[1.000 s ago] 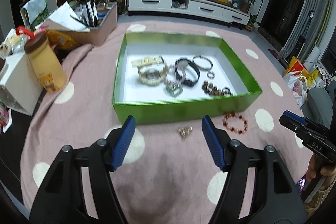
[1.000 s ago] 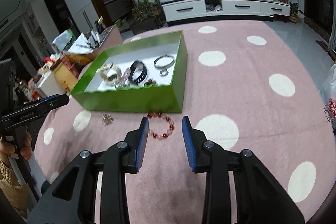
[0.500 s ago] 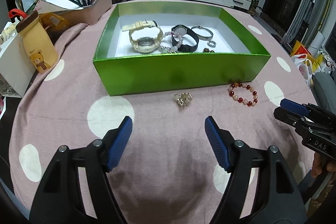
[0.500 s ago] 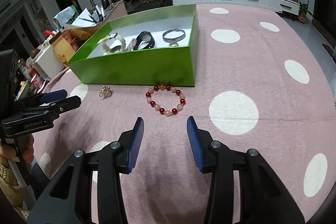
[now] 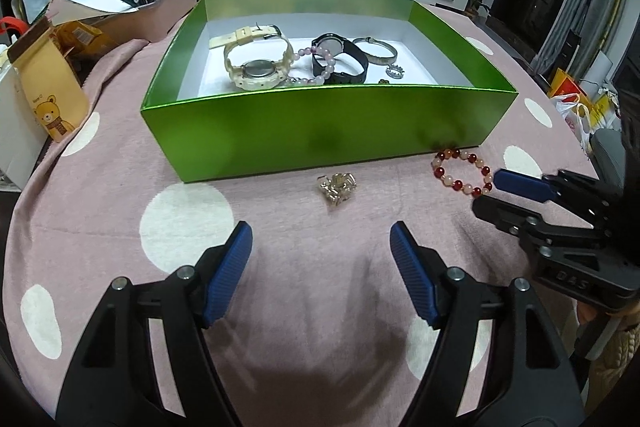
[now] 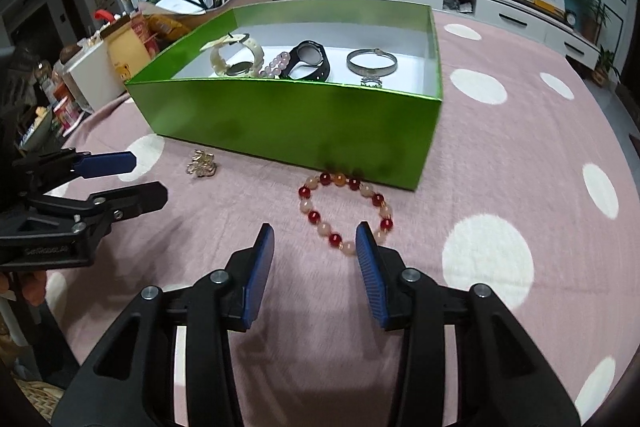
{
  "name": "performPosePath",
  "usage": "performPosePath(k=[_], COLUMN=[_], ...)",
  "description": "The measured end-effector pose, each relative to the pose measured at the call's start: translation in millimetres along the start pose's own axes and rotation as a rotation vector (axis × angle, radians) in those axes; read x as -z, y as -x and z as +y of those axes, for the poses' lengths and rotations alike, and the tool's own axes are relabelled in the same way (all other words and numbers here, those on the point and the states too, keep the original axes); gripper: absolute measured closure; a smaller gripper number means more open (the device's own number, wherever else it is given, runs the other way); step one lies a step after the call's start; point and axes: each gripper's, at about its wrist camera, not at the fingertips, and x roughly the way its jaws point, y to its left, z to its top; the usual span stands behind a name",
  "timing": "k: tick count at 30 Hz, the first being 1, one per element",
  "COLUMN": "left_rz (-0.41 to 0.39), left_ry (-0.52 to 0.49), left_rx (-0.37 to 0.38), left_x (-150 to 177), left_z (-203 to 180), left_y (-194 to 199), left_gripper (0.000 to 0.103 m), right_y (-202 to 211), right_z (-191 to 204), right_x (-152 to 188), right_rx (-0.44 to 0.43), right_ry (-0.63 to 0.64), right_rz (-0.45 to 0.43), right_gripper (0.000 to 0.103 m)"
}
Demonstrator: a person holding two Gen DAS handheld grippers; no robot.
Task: Organize jewelry
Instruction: 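Grasp the gold charm with the left gripper while the right grasps the red-and-cream bead bracelet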
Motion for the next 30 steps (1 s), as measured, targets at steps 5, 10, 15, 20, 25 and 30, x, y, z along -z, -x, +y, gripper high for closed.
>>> performPosePath(k=[5,10,15,20,25,30], left_rz=[0.001,0.003,0.003,0.006,0.017,0.026], left_ry=[-0.003,-0.01,-0.017,-0.02,-0.021,-0.027], left_rx=[0.01,0.02,0.022,0.02,0.02,0.02], left_x=[-3.0,-7.1,-11.8,-15.3,-17.9,-19.0], left_z=[-0.1,-2.0,-4.0,-4.9,-7.1,-11.8], left_y=[-4.4,-10.0,-15.0,-21.7,-30.1,-38.5], left_gripper=[0.03,0.03,0.03,0.032,0.038,0.054], right_y=[-15.2,-20.6,-20.7,-11.6,23.8,48.1], right_z=[0.3,8.5,9.8,-2.5,-24.0,-38.6], right_x=[-6.3,-5.6,-5.9,-6.6,-9.5,-9.0], right_rx=[0.009,0.023,0.007,-0.033,-0.137,-0.179], right_ry=[0.052,0.131,0.137,0.029,-0.126,-0.199], right_rz=[0.03,0.033,0.034,-0.006,-0.135,-0.199], right_gripper=[0.067,0.078,0.096,0.096,0.096,0.096])
